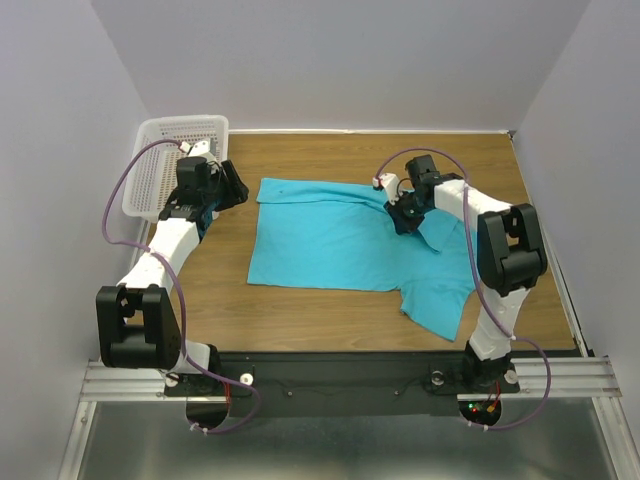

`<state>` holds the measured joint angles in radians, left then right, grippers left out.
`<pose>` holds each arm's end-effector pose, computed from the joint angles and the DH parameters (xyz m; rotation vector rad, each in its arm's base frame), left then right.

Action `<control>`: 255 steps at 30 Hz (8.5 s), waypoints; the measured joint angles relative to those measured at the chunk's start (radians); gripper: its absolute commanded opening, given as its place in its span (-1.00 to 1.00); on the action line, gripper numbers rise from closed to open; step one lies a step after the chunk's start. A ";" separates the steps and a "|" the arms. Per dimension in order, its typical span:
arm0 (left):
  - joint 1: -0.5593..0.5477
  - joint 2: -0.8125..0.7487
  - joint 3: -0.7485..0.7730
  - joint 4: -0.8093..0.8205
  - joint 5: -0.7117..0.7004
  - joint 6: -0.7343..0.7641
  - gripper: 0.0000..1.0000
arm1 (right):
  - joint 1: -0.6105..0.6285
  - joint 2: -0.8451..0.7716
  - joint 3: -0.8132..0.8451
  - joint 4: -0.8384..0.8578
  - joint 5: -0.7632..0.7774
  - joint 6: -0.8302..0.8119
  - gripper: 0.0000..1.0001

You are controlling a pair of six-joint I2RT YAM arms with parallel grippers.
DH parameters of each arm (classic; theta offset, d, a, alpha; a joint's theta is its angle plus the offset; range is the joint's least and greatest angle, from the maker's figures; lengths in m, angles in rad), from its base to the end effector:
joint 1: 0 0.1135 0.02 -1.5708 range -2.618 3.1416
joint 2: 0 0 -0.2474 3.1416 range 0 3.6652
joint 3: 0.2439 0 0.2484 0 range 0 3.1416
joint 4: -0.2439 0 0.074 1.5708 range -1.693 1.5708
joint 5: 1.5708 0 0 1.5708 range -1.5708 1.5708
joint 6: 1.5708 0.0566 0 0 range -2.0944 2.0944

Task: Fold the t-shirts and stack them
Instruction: Fold the tshirt

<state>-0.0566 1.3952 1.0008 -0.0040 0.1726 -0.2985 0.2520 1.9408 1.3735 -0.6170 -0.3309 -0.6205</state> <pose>0.3409 -0.0291 0.2695 -0.1261 1.9807 -0.4011 0.3761 0.1158 0.1471 -1.2132 2.3948 0.3442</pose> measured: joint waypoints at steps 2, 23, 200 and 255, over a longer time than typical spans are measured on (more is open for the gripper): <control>0.000 0.000 0.000 0.000 0.003 0.000 0.30 | 0.000 -0.004 0.000 0.000 -0.004 0.005 -0.68; 0.000 0.000 0.000 0.000 0.011 0.000 0.31 | 0.005 -0.054 0.031 -0.062 -0.100 0.034 -0.65; -0.079 0.653 0.381 0.023 0.109 -0.023 0.29 | -0.541 0.128 0.085 0.251 -0.110 0.655 -0.18; -0.075 0.684 0.410 0.021 0.106 -0.009 0.28 | -0.596 0.100 0.031 0.251 -0.124 0.695 -0.99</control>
<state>-0.1314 2.0789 1.4105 0.0174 0.2783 -0.3077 -0.3439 2.0407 1.4044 -0.3660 -0.4545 0.0750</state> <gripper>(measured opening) 0.639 0.012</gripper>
